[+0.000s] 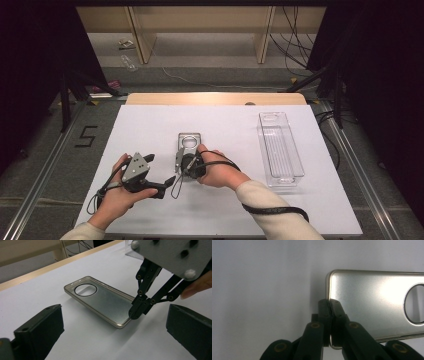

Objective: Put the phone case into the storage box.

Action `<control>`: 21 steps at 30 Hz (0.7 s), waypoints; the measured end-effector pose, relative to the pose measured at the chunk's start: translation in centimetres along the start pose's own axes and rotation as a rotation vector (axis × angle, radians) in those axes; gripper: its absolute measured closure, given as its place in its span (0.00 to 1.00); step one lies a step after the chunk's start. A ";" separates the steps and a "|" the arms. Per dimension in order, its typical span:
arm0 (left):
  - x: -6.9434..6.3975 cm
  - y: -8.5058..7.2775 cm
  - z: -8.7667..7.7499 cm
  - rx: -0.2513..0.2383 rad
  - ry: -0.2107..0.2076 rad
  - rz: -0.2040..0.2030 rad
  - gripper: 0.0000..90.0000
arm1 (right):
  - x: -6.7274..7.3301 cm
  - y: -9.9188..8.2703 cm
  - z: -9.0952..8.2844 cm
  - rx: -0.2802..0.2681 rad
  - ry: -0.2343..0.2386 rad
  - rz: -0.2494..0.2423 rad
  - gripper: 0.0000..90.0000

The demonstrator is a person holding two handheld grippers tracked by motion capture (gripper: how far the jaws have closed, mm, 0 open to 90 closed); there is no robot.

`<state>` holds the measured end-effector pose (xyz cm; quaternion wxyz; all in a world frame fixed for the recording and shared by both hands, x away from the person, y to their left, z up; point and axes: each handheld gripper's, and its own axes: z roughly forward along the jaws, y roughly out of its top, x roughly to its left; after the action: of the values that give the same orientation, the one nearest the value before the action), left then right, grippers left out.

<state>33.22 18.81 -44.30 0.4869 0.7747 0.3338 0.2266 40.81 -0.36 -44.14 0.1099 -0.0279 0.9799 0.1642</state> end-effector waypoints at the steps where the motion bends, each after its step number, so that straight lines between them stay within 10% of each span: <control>1: 0.0 0.0 0.0 0.001 0.000 0.000 0.01 | 0.0 -0.1 -0.1 -0.010 -0.004 -0.008 0.99; 21: 0.1 0.0 0.0 -0.010 -0.001 -0.019 0.02 | 1.0 -3.5 -2.4 -0.164 -0.037 0.042 0.99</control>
<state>33.29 18.89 -44.33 0.4930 0.7693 0.3397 0.2232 39.70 -4.52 -43.23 0.1218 -0.0131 0.9613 0.2469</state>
